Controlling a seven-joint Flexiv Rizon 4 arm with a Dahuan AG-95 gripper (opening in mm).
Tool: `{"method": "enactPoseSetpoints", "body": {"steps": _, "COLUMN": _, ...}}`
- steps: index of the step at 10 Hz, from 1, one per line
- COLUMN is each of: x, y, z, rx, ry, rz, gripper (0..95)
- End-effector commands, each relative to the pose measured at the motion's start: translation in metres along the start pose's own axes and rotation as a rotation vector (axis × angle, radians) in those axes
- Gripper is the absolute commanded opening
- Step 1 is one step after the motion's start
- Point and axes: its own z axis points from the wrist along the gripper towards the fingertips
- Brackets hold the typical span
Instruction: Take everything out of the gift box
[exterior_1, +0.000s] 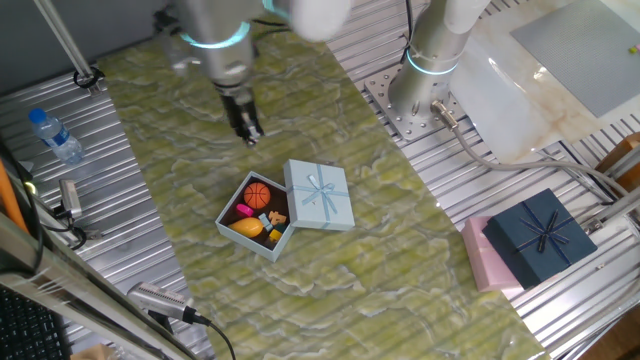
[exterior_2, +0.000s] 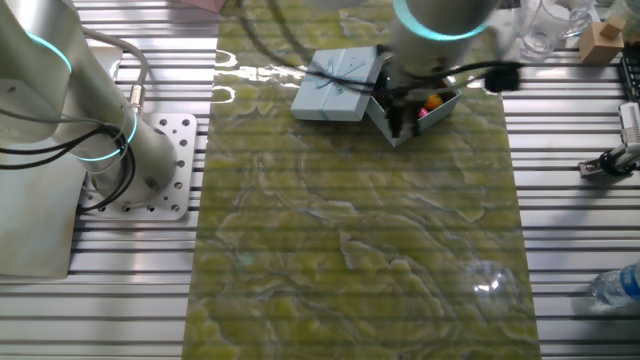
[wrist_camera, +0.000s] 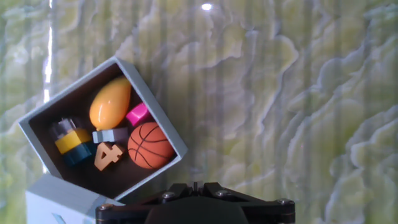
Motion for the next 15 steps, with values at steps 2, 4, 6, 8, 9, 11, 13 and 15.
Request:
{"method": "enactPoseSetpoints", "body": {"steps": 2, "x": -0.012, "y": 0.008, "z": 0.006, "rx": -0.053, "ry": 0.017, "rz": -0.013, "gripper": 0.0}}
{"method": "enactPoseSetpoints", "body": {"steps": 4, "x": -0.021, "y": 0.007, "z": 0.002, "rx": -0.047, "ry": 0.051, "rz": -0.030, "gripper": 0.0}}
{"method": "enactPoseSetpoints", "body": {"steps": 6, "x": -0.021, "y": 0.007, "z": 0.001, "rx": -0.057, "ry": 0.070, "rz": -0.027, "gripper": 0.0}}
{"method": "enactPoseSetpoints", "body": {"steps": 8, "x": -0.023, "y": 0.004, "z": -0.008, "rx": 0.123, "ry": 0.119, "rz": -0.035, "gripper": 0.0}}
{"method": "enactPoseSetpoints", "body": {"steps": 9, "x": -0.024, "y": 0.004, "z": -0.011, "rx": 0.156, "ry": 0.130, "rz": -0.030, "gripper": 0.0}}
{"method": "enactPoseSetpoints", "body": {"steps": 11, "x": -0.022, "y": 0.003, "z": -0.017, "rx": 0.151, "ry": 0.129, "rz": -0.040, "gripper": 0.0}}
{"method": "enactPoseSetpoints", "body": {"steps": 13, "x": -0.021, "y": 0.003, "z": -0.018, "rx": 0.152, "ry": 0.121, "rz": -0.016, "gripper": 0.0}}
{"method": "enactPoseSetpoints", "body": {"steps": 15, "x": -0.020, "y": 0.002, "z": -0.019, "rx": 0.148, "ry": 0.119, "rz": -0.031, "gripper": 0.0}}
